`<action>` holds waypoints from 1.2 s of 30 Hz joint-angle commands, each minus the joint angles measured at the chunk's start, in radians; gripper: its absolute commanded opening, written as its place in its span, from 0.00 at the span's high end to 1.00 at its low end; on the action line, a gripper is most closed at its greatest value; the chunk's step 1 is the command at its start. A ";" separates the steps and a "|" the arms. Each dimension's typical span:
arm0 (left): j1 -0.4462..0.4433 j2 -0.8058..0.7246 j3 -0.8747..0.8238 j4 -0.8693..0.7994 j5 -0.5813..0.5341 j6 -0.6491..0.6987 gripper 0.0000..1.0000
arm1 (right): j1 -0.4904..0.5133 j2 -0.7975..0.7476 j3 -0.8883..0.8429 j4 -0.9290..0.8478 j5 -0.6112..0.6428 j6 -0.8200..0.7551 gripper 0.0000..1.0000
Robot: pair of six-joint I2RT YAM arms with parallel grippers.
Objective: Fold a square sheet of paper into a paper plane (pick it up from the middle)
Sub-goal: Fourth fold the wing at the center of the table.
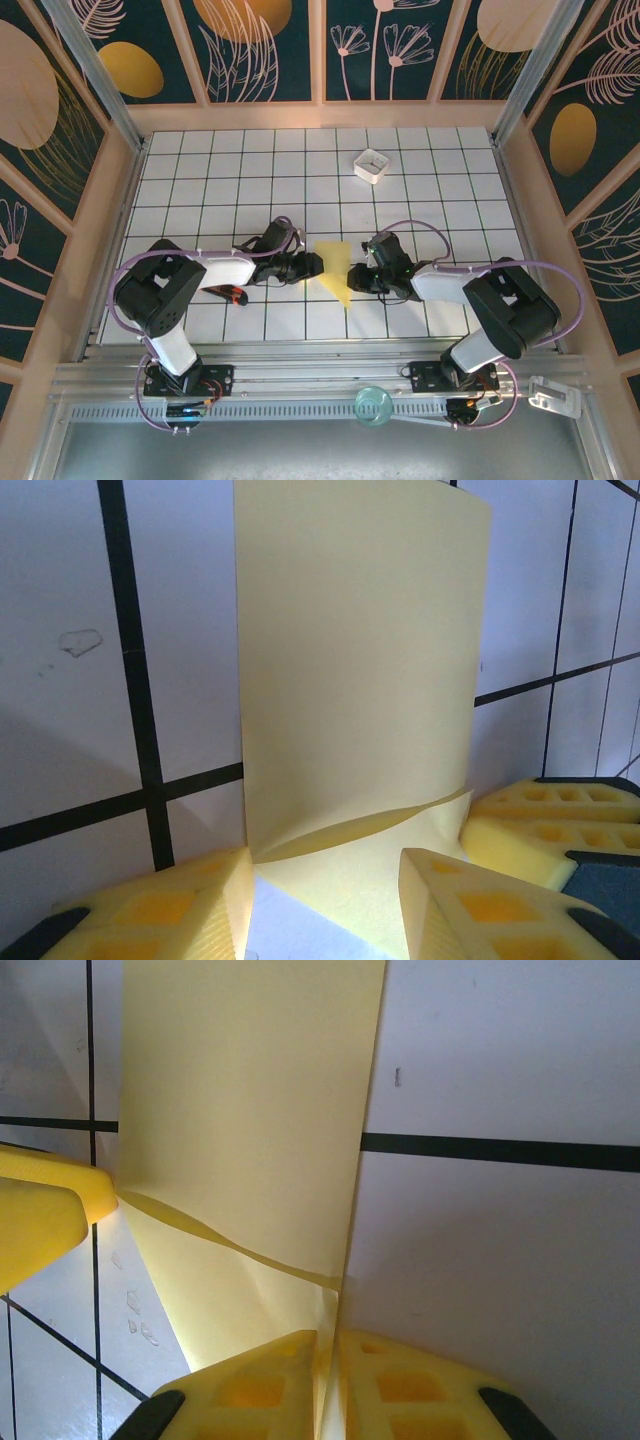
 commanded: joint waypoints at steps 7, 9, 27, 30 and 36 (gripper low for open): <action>0.004 0.038 0.013 0.074 0.079 -0.028 0.59 | 0.011 0.038 -0.014 0.014 0.017 -0.002 0.87; 0.005 0.030 0.009 0.076 0.071 -0.029 0.59 | 0.011 0.039 -0.014 0.012 0.019 -0.004 0.87; 0.011 0.021 0.023 -0.035 -0.031 0.010 0.56 | 0.007 0.041 -0.009 0.003 0.025 -0.009 0.87; 0.012 0.025 0.028 -0.040 -0.024 0.013 0.56 | 0.007 0.042 -0.006 0.003 0.023 -0.011 0.88; 0.009 0.043 0.032 0.004 0.064 -0.009 0.56 | 0.006 0.047 -0.005 0.006 0.023 -0.012 0.88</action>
